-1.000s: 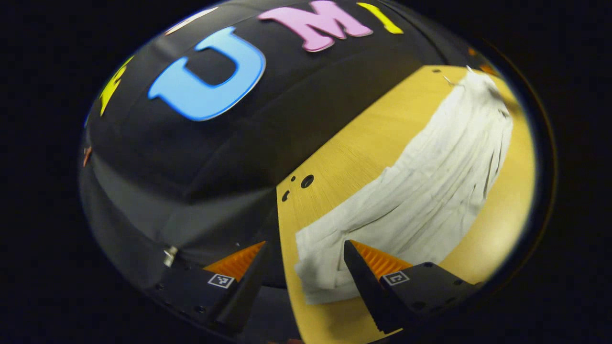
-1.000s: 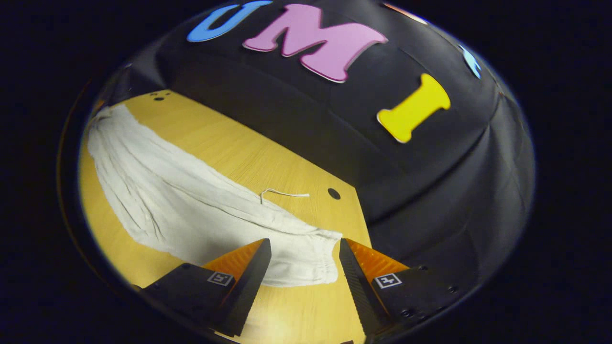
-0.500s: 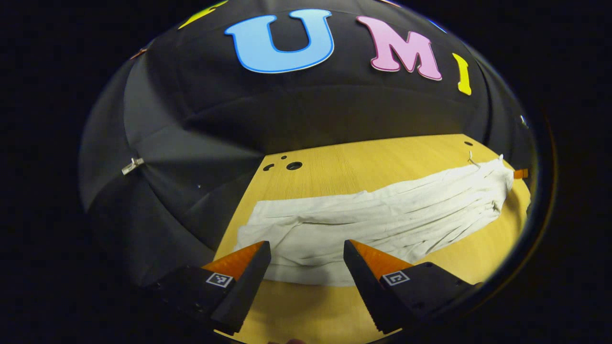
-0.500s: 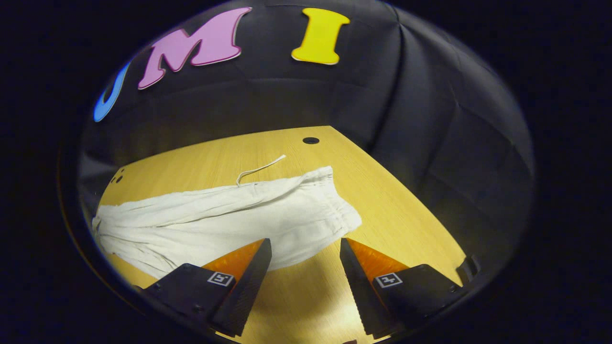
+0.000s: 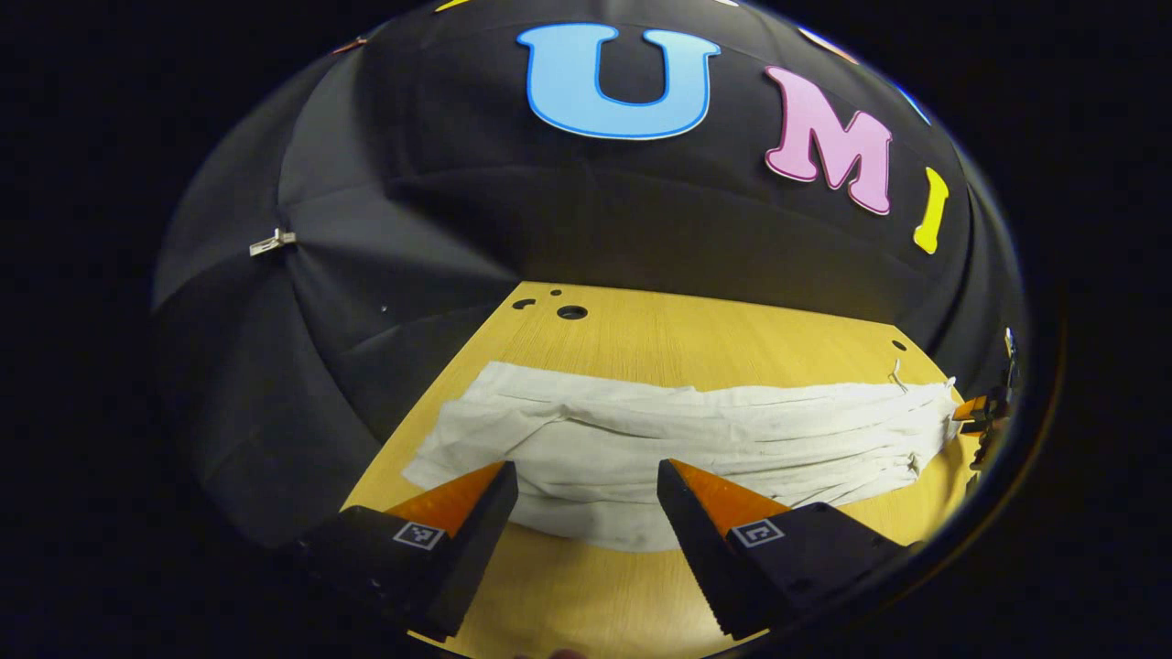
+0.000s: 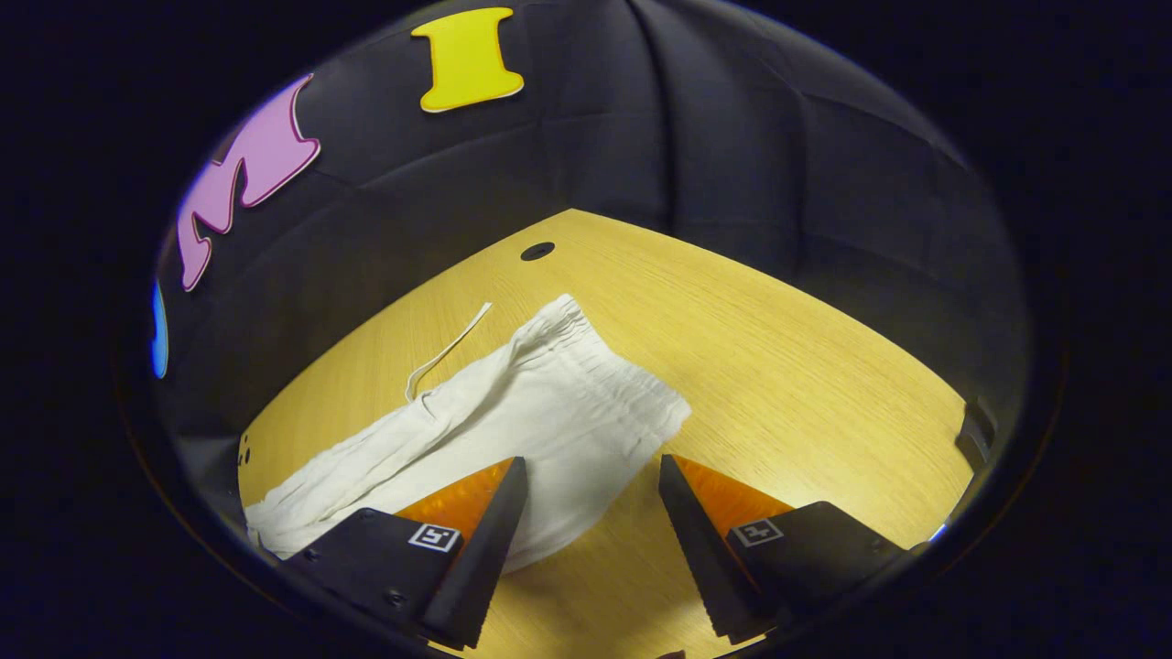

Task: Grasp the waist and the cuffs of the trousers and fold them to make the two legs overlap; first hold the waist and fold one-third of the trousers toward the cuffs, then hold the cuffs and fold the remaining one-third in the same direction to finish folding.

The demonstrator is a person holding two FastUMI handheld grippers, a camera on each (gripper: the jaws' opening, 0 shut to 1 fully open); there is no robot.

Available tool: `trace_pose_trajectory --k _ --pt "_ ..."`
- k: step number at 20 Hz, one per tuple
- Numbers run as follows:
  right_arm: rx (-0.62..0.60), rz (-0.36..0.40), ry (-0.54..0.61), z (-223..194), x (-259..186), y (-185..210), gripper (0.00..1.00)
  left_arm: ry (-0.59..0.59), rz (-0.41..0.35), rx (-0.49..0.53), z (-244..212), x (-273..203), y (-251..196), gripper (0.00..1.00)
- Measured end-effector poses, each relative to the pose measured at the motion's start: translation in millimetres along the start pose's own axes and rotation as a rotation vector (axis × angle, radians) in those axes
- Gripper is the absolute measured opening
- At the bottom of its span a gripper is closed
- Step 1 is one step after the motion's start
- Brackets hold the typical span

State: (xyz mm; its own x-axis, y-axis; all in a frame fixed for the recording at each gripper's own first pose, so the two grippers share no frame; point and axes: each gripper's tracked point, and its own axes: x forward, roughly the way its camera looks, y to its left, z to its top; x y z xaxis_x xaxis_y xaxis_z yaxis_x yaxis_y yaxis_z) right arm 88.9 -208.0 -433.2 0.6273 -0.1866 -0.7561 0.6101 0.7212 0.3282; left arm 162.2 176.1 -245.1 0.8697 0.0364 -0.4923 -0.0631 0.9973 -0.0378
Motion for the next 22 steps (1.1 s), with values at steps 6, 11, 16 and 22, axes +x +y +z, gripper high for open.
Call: trace_pose_trajectory --k 6,11,16,22 --pt "0.144 -0.020 0.011 10 15 -2 0.90 0.017 0.018 -0.047 -8 -5 1 0.98" --pt "0.217 -0.056 0.041 10 20 -14 0.68 0.049 0.027 -0.067 -22 -6 -1 0.98" --pt "0.253 0.065 0.082 3 17 -8 0.09 0.162 0.014 -0.213 -56 -9 -6 0.98" --pt "0.220 0.073 0.062 7 12 -7 0.09 0.195 0.011 -0.561 -72 -2 0 0.95"
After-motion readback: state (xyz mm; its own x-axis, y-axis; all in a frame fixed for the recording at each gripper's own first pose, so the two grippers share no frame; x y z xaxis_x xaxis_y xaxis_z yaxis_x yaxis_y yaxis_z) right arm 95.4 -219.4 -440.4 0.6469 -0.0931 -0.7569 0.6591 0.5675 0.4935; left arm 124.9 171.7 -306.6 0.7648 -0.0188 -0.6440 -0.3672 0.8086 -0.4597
